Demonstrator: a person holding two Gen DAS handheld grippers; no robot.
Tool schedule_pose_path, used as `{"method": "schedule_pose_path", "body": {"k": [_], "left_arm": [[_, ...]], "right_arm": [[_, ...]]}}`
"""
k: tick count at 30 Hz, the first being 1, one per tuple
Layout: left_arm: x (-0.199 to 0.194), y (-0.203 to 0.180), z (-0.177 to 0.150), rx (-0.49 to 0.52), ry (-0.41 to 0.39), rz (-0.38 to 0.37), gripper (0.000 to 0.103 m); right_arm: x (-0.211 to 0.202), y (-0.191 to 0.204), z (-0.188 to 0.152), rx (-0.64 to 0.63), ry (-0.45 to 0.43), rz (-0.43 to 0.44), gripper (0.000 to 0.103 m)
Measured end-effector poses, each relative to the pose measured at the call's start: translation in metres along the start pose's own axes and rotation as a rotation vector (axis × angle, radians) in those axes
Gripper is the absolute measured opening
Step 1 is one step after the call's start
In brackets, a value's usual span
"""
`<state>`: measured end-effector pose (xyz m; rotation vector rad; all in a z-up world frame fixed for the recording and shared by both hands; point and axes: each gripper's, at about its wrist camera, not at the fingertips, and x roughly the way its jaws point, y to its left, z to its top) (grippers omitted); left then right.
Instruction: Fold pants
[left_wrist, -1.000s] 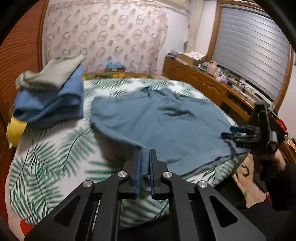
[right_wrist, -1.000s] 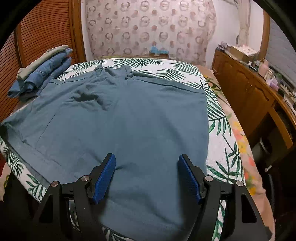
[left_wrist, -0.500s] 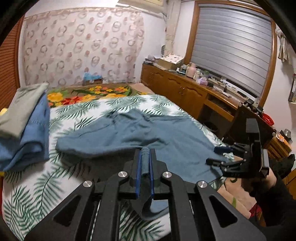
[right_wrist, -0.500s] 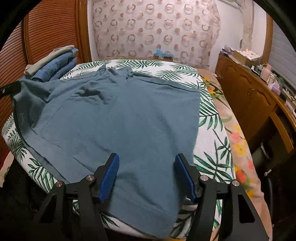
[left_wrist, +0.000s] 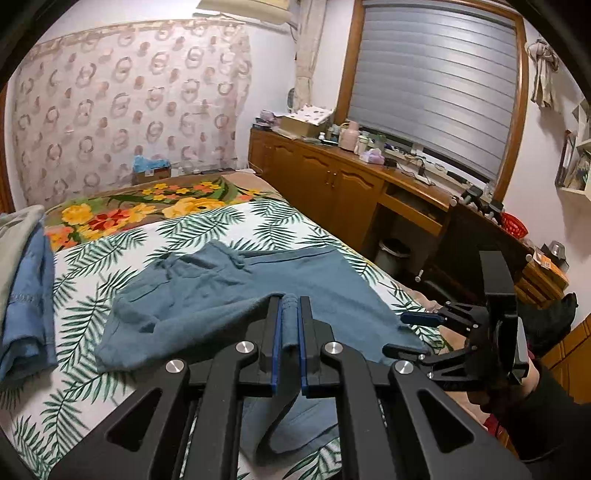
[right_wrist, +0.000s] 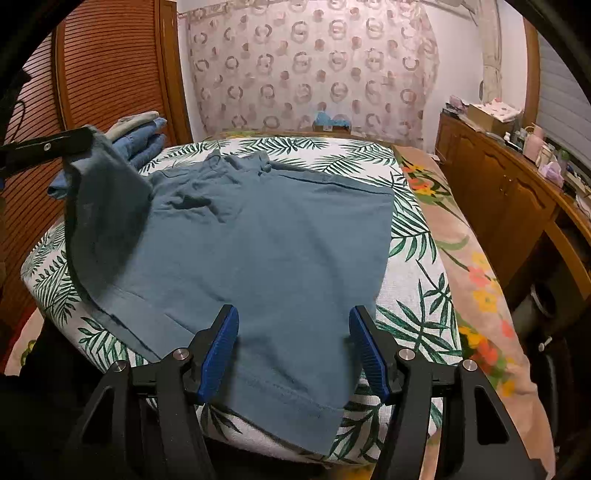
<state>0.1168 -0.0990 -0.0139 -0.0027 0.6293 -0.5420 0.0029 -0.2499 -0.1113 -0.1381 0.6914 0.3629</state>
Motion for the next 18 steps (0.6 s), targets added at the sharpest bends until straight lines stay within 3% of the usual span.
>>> {"method": "schedule_pose_path", "body": {"k": [11, 18], "left_arm": [[0.027, -0.030, 0.014, 0.054, 0.042, -0.049, 0.009], [0.040, -0.033, 0.004, 0.059, 0.086, -0.032, 0.009]], "right_arm": [[-0.019, -0.020, 0.000, 0.046, -0.045, -0.009, 0.062], [-0.016, -0.016, -0.002, 0.036, -0.056, -0.004, 0.062]]}}
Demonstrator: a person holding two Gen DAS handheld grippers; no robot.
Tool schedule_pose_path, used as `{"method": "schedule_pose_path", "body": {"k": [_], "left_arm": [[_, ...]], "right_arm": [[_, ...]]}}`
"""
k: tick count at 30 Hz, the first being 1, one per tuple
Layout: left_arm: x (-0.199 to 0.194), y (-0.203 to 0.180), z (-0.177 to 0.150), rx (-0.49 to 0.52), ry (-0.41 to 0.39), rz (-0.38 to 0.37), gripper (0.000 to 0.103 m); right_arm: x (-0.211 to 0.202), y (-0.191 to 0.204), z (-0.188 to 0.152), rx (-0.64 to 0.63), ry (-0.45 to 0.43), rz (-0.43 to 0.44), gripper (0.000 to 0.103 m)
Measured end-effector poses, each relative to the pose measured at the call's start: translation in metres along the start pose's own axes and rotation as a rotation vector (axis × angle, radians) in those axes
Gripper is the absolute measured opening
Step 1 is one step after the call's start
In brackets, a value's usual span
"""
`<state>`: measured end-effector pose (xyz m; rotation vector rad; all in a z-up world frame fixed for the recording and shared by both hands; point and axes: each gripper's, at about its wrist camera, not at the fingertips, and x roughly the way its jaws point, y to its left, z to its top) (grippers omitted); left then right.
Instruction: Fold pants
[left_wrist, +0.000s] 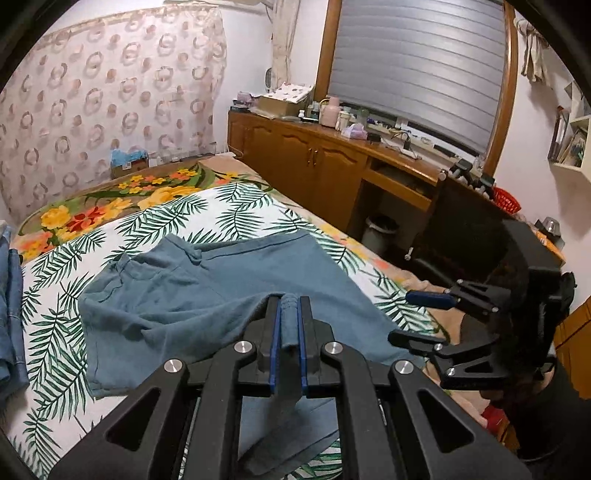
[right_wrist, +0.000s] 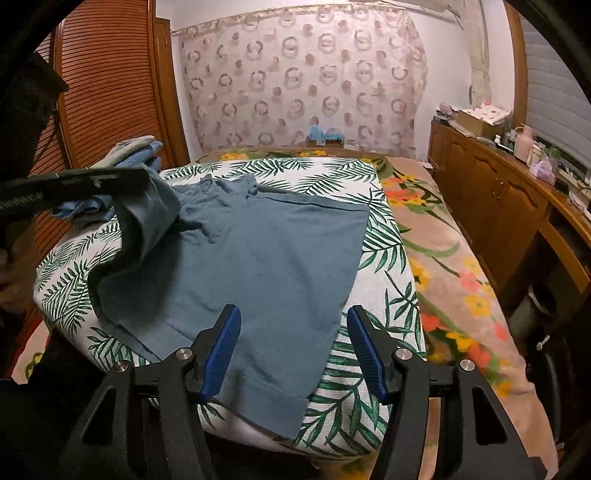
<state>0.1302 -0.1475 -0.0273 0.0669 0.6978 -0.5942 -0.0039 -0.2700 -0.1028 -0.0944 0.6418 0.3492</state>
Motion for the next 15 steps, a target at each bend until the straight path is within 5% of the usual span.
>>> {"method": "schedule_pose_path", "body": {"k": [6, 11, 15], "left_arm": [[-0.008, 0.008, -0.006, -0.025, 0.002, 0.015, 0.017], [-0.017, 0.020, -0.013, -0.049, -0.010, 0.034, 0.058], [-0.027, 0.030, -0.023, -0.077, -0.025, 0.055, 0.072]], "right_arm": [[0.007, 0.001, -0.001, 0.004, -0.003, 0.011, 0.061], [0.009, 0.005, 0.002, 0.000, -0.006, 0.015, 0.061], [0.014, 0.006, 0.005, 0.005, -0.010, 0.016, 0.061]]}}
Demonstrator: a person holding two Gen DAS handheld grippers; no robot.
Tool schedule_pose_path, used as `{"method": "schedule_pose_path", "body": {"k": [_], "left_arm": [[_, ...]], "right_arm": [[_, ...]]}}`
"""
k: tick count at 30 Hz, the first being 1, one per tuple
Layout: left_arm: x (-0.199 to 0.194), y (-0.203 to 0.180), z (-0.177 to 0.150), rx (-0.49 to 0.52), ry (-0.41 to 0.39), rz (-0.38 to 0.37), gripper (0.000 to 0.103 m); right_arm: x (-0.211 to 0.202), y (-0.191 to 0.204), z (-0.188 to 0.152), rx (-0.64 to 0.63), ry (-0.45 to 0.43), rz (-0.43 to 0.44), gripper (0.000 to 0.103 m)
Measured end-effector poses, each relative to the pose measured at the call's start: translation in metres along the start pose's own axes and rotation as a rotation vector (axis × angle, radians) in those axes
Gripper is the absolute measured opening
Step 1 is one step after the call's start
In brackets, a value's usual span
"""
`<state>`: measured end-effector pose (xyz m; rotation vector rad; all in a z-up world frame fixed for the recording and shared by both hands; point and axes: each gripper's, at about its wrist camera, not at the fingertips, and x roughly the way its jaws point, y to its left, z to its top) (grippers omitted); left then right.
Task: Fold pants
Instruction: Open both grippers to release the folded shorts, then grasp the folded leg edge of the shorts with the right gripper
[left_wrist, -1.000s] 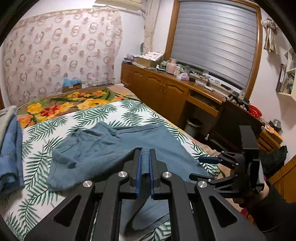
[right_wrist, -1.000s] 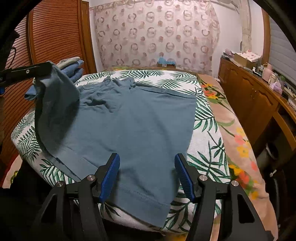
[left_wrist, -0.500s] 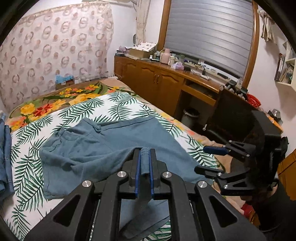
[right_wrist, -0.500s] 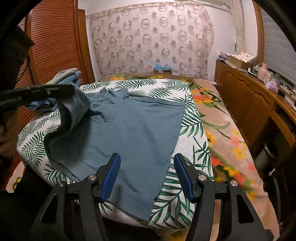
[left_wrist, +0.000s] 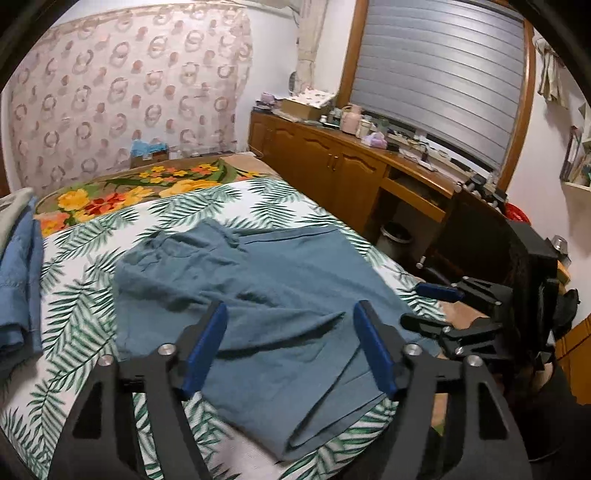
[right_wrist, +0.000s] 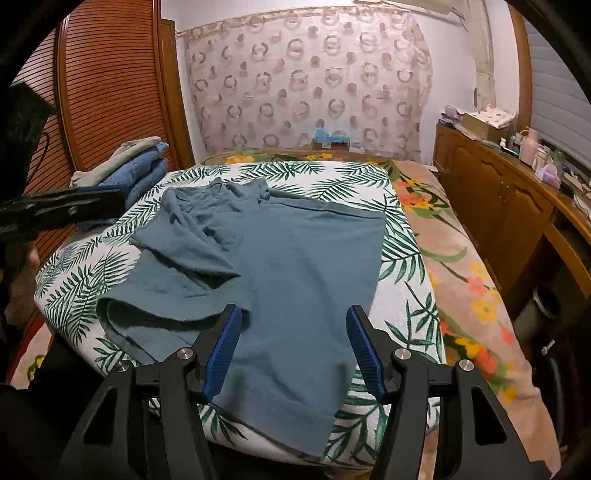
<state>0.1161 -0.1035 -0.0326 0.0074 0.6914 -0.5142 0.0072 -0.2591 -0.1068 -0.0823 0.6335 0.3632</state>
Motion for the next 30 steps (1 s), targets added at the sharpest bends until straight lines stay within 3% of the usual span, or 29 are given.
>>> {"method": "schedule_pose_path", "body": {"k": [7, 25, 30], "left_arm": [[0.007, 0.020, -0.024, -0.034, 0.052, 0.062, 0.072], [0.038, 0.037, -0.068, -0.078, 0.176, 0.117, 0.072], [0.037, 0.034, -0.070, -0.064, 0.162, 0.130, 0.073]], "right_arm": [[0.013, 0.008, -0.002, -0.006, 0.018, 0.030, 0.049], [0.050, 0.022, 0.011, -0.024, 0.061, 0.067, 0.040], [0.055, 0.025, 0.012, -0.026, 0.070, 0.063, 0.040]]}}
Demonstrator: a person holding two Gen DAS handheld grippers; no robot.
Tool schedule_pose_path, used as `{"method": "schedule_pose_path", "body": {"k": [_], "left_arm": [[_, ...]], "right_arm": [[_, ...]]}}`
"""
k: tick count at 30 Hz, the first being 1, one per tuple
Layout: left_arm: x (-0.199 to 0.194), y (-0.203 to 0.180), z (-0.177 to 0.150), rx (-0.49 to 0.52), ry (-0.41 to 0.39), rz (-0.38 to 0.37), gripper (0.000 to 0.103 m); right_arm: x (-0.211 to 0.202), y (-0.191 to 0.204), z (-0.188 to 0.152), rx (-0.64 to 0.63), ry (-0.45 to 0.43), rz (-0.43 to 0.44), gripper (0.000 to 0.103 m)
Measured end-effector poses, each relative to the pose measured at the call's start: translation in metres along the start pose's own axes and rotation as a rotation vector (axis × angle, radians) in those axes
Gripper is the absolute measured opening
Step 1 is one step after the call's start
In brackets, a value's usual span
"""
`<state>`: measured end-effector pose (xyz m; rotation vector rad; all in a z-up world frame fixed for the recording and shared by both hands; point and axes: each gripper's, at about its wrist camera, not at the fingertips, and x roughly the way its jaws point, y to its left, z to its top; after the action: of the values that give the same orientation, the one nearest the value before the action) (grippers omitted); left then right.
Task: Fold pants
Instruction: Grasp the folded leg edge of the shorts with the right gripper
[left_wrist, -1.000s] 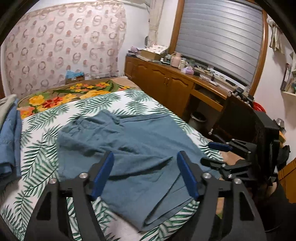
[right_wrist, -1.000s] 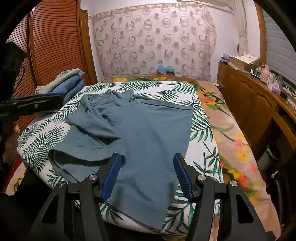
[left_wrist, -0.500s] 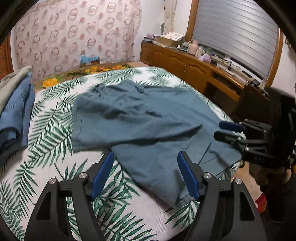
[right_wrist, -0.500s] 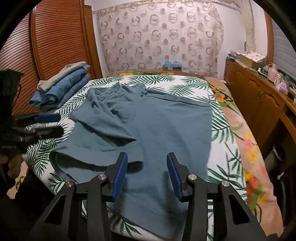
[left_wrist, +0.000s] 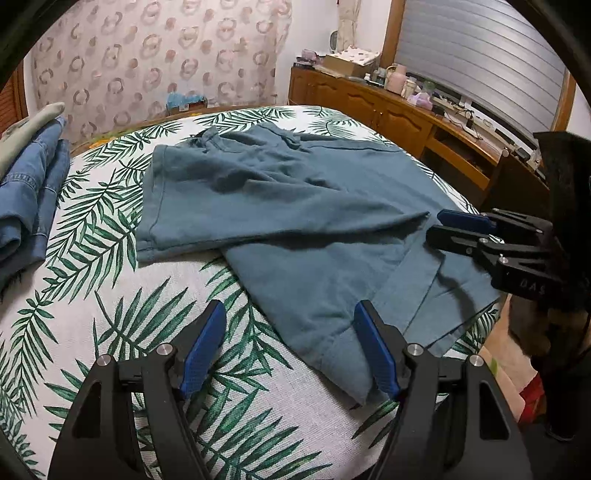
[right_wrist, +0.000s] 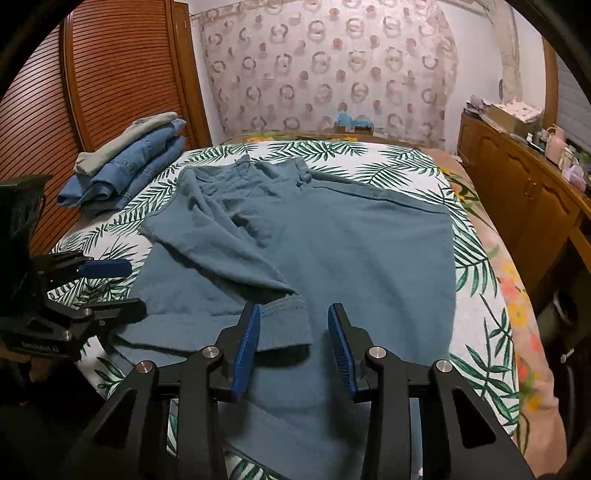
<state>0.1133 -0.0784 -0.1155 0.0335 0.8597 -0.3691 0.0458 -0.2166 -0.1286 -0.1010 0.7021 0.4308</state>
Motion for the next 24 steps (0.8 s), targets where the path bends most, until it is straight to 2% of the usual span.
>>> {"method": "schedule_pose_path", "body": {"k": [12, 20, 24], "left_arm": [[0.0048, -0.0065, 0.0004, 0.014, -0.033, 0.031, 0.083], [0.0050, -0.0068, 0.0001, 0.016, -0.047, 0.029, 0.083], [0.0042, -0.0064, -0.0002, 0.014, -0.042, 0.030, 0.083]], "right_arm": [[0.0070, -0.0008, -0.0022, 0.001, 0.019, 0.000, 0.037], [0.0063, 0.0005, -0.0031, 0.004, 0.013, 0.003, 0.025], [0.0032, 0.0003, -0.0040, 0.014, 0.000, 0.012, 0.014]]}}
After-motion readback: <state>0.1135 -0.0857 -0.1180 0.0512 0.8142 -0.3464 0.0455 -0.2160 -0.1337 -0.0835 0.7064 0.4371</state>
